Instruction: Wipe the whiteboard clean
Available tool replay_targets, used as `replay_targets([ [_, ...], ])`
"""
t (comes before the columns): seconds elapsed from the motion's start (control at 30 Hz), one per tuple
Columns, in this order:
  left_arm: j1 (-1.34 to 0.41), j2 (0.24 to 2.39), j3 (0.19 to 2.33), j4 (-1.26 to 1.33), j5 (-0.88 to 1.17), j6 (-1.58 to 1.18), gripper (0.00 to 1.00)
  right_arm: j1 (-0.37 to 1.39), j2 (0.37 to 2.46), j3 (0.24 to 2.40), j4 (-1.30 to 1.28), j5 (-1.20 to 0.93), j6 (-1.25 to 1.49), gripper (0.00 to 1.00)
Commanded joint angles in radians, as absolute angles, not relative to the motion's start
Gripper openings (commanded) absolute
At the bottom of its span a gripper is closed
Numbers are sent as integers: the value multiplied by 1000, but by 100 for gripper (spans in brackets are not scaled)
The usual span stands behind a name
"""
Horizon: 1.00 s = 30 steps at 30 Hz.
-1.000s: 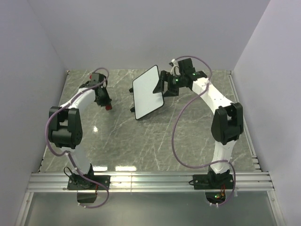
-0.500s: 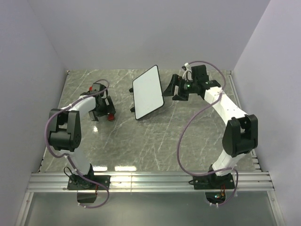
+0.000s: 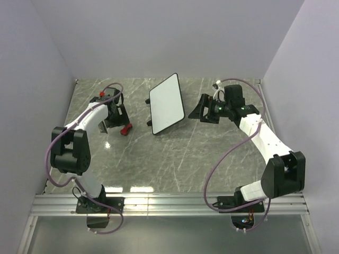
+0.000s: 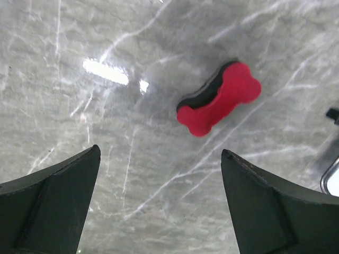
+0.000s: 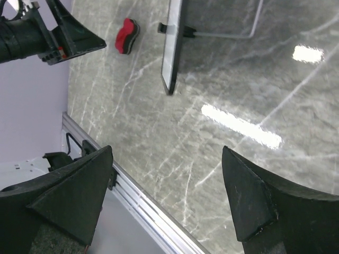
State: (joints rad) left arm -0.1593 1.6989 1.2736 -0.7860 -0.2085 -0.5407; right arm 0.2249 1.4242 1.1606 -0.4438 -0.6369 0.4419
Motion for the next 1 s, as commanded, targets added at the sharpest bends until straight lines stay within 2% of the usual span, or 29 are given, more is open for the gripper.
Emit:
replay_targets([
  [0.0,-178,1620,1270,-815,-195,-561,99,206,1352,1138,-413,-620,439,90],
  [0.33,-196,1494,1200,-779,-200,-589,99,201,1183,1036,-410,-603,469,90],
  [0.53,-196,1304,1134,-658,-49,-543,99,199,1039,967,-426,-618,495,91],
  [0.97,-196,1207,1376,-710,-90,-586,99,202,845,907,-520,-535,540,93],
])
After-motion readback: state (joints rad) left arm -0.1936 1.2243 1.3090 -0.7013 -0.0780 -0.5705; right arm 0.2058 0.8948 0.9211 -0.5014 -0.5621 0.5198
